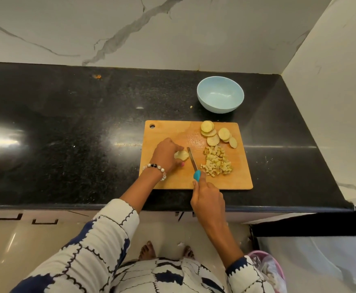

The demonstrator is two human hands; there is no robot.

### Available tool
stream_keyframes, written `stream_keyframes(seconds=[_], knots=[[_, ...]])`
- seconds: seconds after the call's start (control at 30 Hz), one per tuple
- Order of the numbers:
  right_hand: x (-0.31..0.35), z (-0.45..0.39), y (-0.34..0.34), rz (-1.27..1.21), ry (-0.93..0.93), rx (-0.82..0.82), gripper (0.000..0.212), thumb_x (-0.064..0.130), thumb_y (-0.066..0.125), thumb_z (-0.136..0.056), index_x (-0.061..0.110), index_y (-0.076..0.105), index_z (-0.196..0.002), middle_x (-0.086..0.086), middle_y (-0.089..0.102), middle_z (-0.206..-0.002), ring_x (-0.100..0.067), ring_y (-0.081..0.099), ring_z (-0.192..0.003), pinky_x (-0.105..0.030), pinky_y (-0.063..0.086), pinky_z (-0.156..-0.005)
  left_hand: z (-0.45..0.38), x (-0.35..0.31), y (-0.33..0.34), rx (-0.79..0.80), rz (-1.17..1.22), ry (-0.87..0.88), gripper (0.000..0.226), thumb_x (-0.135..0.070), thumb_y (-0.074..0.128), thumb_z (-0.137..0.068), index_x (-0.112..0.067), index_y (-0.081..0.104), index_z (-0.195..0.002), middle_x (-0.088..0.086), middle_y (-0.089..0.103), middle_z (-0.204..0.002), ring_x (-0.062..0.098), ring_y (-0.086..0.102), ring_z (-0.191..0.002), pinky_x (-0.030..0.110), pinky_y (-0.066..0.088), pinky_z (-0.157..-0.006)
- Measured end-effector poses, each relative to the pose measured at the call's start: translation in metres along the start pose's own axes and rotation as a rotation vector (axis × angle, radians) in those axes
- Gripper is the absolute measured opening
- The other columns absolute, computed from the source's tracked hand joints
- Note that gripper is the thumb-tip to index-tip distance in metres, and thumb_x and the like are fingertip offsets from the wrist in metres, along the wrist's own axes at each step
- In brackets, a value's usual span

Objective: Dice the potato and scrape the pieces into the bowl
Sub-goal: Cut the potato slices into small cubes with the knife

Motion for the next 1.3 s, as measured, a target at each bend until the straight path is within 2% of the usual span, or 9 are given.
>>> stream_keyframes(seconds=[0.17,0.27,0.37,0.6,0.77,0.87,1.07,1.17,1.3], knots=[[0.006,0.005,0.005,-0.022,-0.040,-0.031,0.052,0.030,0.029,-0.102,0.005,0.023,-0.147,-0.012,0.061,-0.093,-0.015,0.047,-0.066,-0.021,0.025,-0.049,-0.001,0.001,0.001,0.002,0.056,-0.006,0.060,-0.034,0.076,-0.072,-0.021,0.057,-0.127,0.005,0.052,-0.118,0.022,0.050,-0.108,0.029,0.042,-0.090],[0.006,0.006,0.009,-0.032,-0.012,-0.089,0.058,0.035,0.024,-0.097,0.002,0.029,-0.145,-0.016,0.063,-0.090,-0.024,0.055,-0.064,-0.029,0.033,-0.052,-0.004,0.001,-0.001,0.021,0.048,0.015,0.058,-0.030,0.076,-0.074,-0.021,0.057,-0.127,0.004,0.052,-0.119,0.022,0.050,-0.108,0.028,0.042,-0.092],[0.003,0.008,0.010,-0.023,0.027,-0.109,0.062,0.037,0.020,-0.095,0.002,0.029,-0.145,-0.017,0.063,-0.091,-0.021,0.053,-0.062,-0.029,0.033,-0.053,-0.006,-0.001,-0.003,0.039,0.026,0.032,0.056,-0.028,0.075,-0.075,-0.022,0.056,-0.128,0.003,0.052,-0.121,0.022,0.049,-0.110,0.029,0.043,-0.094],[0.010,0.006,0.013,-0.017,-0.002,-0.072,0.053,0.029,0.032,-0.101,0.004,0.024,-0.147,-0.015,0.061,-0.094,-0.022,0.054,-0.064,-0.031,0.036,-0.053,-0.007,-0.001,0.000,0.034,0.023,0.031,0.060,-0.030,0.077,-0.072,-0.022,0.056,-0.128,0.003,0.052,-0.122,0.022,0.049,-0.111,0.031,0.043,-0.095],[0.012,0.003,0.005,-0.024,-0.014,-0.114,0.050,0.024,0.041,-0.100,0.000,0.034,-0.142,-0.013,0.061,-0.082,-0.018,0.049,-0.058,-0.023,0.025,-0.047,-0.006,0.002,-0.001,0.021,0.067,0.019,0.056,-0.030,0.076,-0.073,-0.022,0.058,-0.126,0.002,0.053,-0.120,0.021,0.050,-0.108,0.031,0.045,-0.094],[0.013,0.001,0.005,-0.021,-0.041,-0.097,0.051,0.027,0.036,-0.101,0.004,0.027,-0.146,-0.011,0.059,-0.085,-0.018,0.050,-0.063,-0.020,0.027,-0.048,-0.006,0.002,0.000,-0.004,0.098,0.009,0.056,-0.030,0.078,-0.072,-0.021,0.060,-0.124,0.001,0.054,-0.118,0.019,0.050,-0.107,0.029,0.044,-0.093],[0.017,-0.002,0.010,0.055,-0.031,-0.036,0.053,0.027,0.031,-0.102,0.003,0.019,-0.148,-0.015,0.060,-0.095,-0.027,0.058,-0.074,-0.032,0.036,-0.058,-0.004,0.004,0.000,-0.045,0.182,-0.028,0.054,-0.029,0.081,-0.067,-0.022,0.064,-0.118,-0.003,0.058,-0.114,0.016,0.053,-0.104,0.029,0.046,-0.092],[0.026,-0.007,0.010,0.071,-0.034,-0.038,0.053,0.020,0.041,-0.099,-0.003,0.026,-0.145,-0.018,0.061,-0.088,-0.028,0.059,-0.065,-0.030,0.034,-0.053,-0.005,0.006,-0.001,-0.053,0.201,-0.034,0.052,-0.029,0.081,-0.067,-0.021,0.066,-0.116,-0.003,0.059,-0.112,0.016,0.054,-0.101,0.027,0.045,-0.089],[0.031,-0.005,0.010,0.188,-0.057,-0.093,0.054,0.013,0.071,-0.080,-0.010,0.052,-0.126,-0.013,0.059,-0.062,-0.022,0.050,-0.039,-0.023,0.024,-0.040,-0.005,0.006,0.001,-0.066,0.246,-0.049,0.052,-0.029,0.083,-0.064,-0.021,0.068,-0.113,-0.003,0.059,-0.110,0.015,0.055,-0.101,0.028,0.046,-0.089]])
Point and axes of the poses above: each hand's wrist, its own z-axis away from the middle knuckle, its own y-axis out of the palm, x = y × z, the point moved 6 cm from there along -z, towards the middle knuckle
